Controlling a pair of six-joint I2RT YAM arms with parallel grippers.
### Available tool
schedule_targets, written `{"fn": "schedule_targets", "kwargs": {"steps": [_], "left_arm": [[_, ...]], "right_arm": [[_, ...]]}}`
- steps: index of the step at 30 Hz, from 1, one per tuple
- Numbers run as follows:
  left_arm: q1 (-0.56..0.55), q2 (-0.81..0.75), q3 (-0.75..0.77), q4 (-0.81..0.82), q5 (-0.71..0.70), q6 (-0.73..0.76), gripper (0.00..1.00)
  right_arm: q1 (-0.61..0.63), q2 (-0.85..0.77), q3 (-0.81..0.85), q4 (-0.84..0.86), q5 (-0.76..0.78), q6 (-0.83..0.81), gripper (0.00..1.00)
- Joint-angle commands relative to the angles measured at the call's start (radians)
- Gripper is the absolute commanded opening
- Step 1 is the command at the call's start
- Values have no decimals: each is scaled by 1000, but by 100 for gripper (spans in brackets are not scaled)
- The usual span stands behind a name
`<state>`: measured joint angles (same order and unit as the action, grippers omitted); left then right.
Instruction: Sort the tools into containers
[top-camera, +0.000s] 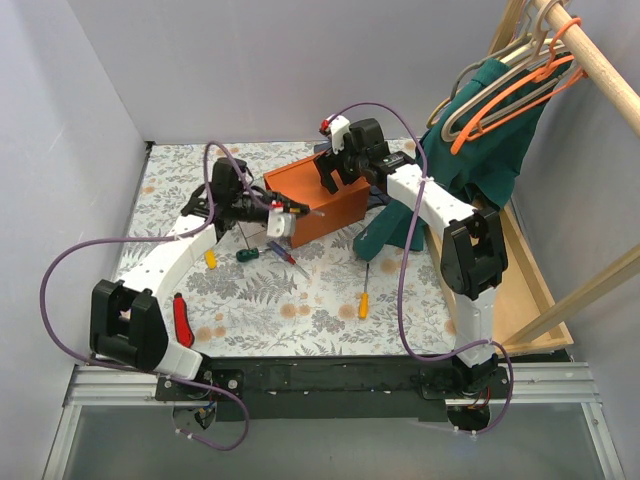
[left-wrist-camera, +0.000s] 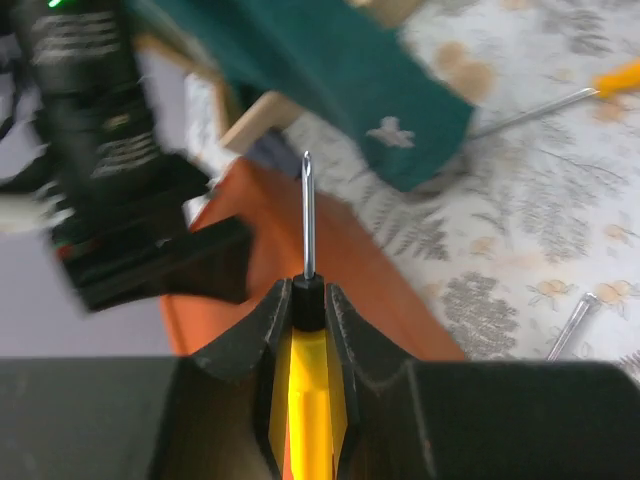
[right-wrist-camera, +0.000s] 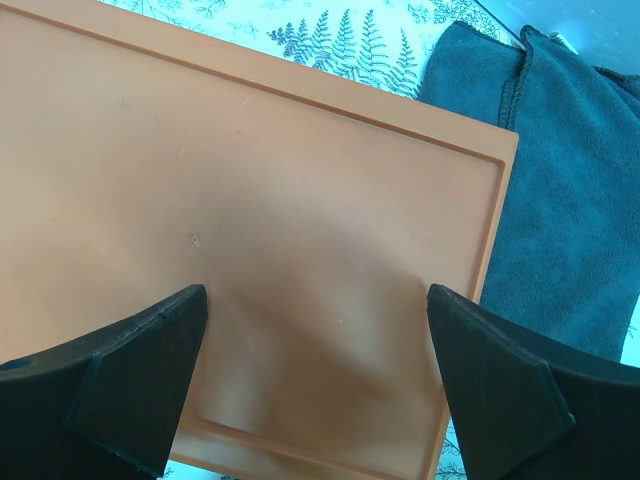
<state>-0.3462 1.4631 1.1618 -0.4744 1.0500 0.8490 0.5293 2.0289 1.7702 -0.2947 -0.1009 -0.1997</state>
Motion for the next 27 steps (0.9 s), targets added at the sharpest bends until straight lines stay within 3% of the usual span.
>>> {"fn": "schedule_targets", "kwargs": {"steps": [1, 2, 3, 6, 7, 10, 16, 20, 23, 26, 27], "left_arm": [[26, -49, 16, 545, -262, -790, 0], [30, -35, 51, 530, -415, -920, 0], [45, -20, 94, 489, -465, -1102, 0], [81, 69, 281, 280, -587, -1325, 0], [88, 94, 301, 249, -603, -1460, 0], [108, 89, 290, 220, -718, -1670, 0], [115, 71, 210, 178, -912, -1844, 0], [125, 109, 211, 96, -884, -1941, 2], [145, 137, 219, 37, -872, -2004, 23], [167, 118, 191, 52, -828, -2025, 32], [168, 91, 174, 68, -828, -2048, 41]], "right_arm": [[-15, 108, -43, -302, 95, -89, 99], [-14, 113, -32, -302, 95, -89, 99], [-14, 123, -20, -304, 95, -90, 99], [-15, 142, 11, -307, 95, -84, 99], [-14, 146, 14, -307, 95, -81, 99], [-14, 146, 21, -308, 95, -78, 99], [-14, 125, 44, -308, 121, -79, 98], [-14, 87, 48, -311, 119, -72, 99], [-12, 13, 29, -316, 135, -72, 99], [-12, -110, -63, -326, 145, -99, 98], [-12, -177, -90, -351, 117, -145, 99]]}}
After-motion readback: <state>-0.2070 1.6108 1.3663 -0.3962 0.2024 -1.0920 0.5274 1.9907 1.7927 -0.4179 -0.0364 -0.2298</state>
